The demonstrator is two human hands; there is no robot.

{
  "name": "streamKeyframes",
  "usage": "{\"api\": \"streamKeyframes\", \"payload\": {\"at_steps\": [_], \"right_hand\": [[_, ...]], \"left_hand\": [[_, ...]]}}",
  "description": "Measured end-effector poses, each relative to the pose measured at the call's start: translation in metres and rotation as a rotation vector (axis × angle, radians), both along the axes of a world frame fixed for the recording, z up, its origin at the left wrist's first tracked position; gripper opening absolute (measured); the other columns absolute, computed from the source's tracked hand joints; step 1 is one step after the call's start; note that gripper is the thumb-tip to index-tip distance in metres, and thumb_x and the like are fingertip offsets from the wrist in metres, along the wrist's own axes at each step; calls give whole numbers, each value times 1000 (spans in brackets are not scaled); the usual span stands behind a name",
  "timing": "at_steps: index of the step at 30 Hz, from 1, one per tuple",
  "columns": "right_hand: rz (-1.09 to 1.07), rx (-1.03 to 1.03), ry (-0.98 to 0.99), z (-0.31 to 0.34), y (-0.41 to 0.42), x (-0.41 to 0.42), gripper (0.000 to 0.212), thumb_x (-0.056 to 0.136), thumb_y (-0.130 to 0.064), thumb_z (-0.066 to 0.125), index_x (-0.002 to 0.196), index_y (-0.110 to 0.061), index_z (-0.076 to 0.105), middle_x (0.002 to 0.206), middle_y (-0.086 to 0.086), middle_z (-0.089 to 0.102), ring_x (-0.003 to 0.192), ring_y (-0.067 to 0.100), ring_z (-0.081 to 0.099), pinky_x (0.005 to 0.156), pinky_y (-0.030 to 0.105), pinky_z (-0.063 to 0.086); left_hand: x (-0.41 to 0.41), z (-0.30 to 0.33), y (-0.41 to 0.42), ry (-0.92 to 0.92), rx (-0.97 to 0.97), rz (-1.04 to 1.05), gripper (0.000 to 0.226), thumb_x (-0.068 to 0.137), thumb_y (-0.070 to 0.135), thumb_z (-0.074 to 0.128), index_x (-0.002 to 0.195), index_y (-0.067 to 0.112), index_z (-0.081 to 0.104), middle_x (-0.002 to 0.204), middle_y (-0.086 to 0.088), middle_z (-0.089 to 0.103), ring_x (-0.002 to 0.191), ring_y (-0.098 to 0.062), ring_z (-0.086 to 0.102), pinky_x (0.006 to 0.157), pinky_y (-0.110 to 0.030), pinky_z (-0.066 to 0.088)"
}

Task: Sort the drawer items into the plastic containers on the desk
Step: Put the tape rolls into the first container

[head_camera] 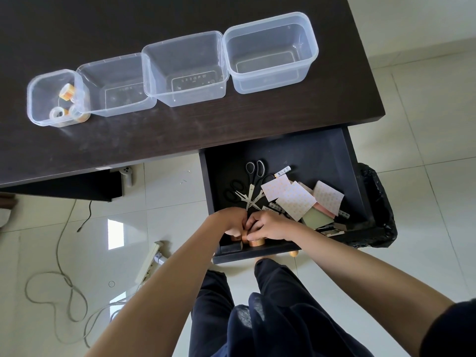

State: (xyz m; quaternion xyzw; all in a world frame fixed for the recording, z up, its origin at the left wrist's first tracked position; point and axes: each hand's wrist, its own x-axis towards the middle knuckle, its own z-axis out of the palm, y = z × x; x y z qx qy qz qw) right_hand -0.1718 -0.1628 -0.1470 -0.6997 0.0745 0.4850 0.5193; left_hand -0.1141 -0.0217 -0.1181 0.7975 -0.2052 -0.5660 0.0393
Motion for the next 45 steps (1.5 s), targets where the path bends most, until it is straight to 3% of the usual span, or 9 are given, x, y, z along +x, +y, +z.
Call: {"api": "streamKeyframes", "payload": {"at_steps": [6, 11, 14, 18, 26, 30, 37, 42, 45], "right_hand": [[10, 17, 32, 2, -6, 0, 27, 74, -19, 79, 94, -18, 60, 86, -4, 73, 80, 8, 66, 86, 27, 50], [-36, -8, 8, 4, -7, -4, 26, 75, -16, 79, 94, -15, 62, 81, -4, 71, 74, 7, 64, 74, 19, 50], [-63, -16, 13, 5, -3, -5, 28, 76, -10, 78, 98, -9, 61, 79, -3, 68, 70, 5, 62, 62, 10, 50], [-100, -25, 13, 3, -1, -5, 24, 75, -6, 78, 91, -10, 60, 77, -2, 68, 66, 4, 62, 57, 9, 48], [-156, -19, -17, 6, -9, -4, 16, 74, 4, 74, 79, -8, 65, 71, 6, 68, 66, 11, 63, 57, 15, 49], [-92, -28, -78, 10, -14, -6, 13, 73, -5, 75, 77, -15, 69, 82, 7, 70, 74, 13, 63, 71, 25, 51], [4, -55, -144, 21, -16, -12, 17, 68, -23, 81, 81, -20, 71, 86, -1, 73, 77, 7, 67, 80, 24, 51], [-79, -52, -222, 31, -20, -13, 15, 67, -10, 79, 78, -15, 70, 77, -4, 70, 66, 2, 63, 60, 17, 48], [-184, -50, -304, 42, -25, -11, 12, 67, -7, 77, 75, -12, 70, 81, 1, 72, 75, 9, 65, 72, 29, 55]], "left_hand": [[0, 4, 1, 8, -15, 21, 29, 74, 2, 66, 102, 9, 68, 84, -6, 60, 78, -23, 54, 56, -24, 40], [-1, 11, 3, 21, -27, 67, 44, 77, 4, 67, 119, 9, 57, 98, -9, 65, 92, -24, 59, 69, -27, 43], [-1, 11, 2, 17, -20, 67, 43, 75, 3, 67, 117, 8, 58, 104, -12, 65, 87, -22, 55, 68, -27, 42], [-2, 12, 2, 6, -22, 66, 43, 77, 6, 67, 118, 10, 57, 102, -10, 63, 86, -22, 54, 70, -28, 44], [-3, 18, 3, 11, -31, 131, 43, 82, 11, 66, 123, 11, 52, 103, -6, 59, 91, -21, 54, 74, -27, 43], [-3, 23, 5, -12, -38, 158, 43, 83, 7, 63, 124, 10, 52, 111, -9, 61, 92, -21, 54, 74, -27, 43], [-7, 32, 8, -31, -76, 189, 37, 85, 11, 63, 121, 11, 52, 102, -4, 58, 89, -20, 53, 73, -26, 43], [-9, 44, 11, -49, -155, 225, 22, 86, 11, 60, 107, 8, 55, 96, -6, 57, 86, -21, 51, 75, -28, 42], [-7, 53, 15, -75, -217, 300, 24, 86, 14, 60, 109, 14, 52, 106, -2, 56, 96, -18, 53, 80, -27, 44]]}}
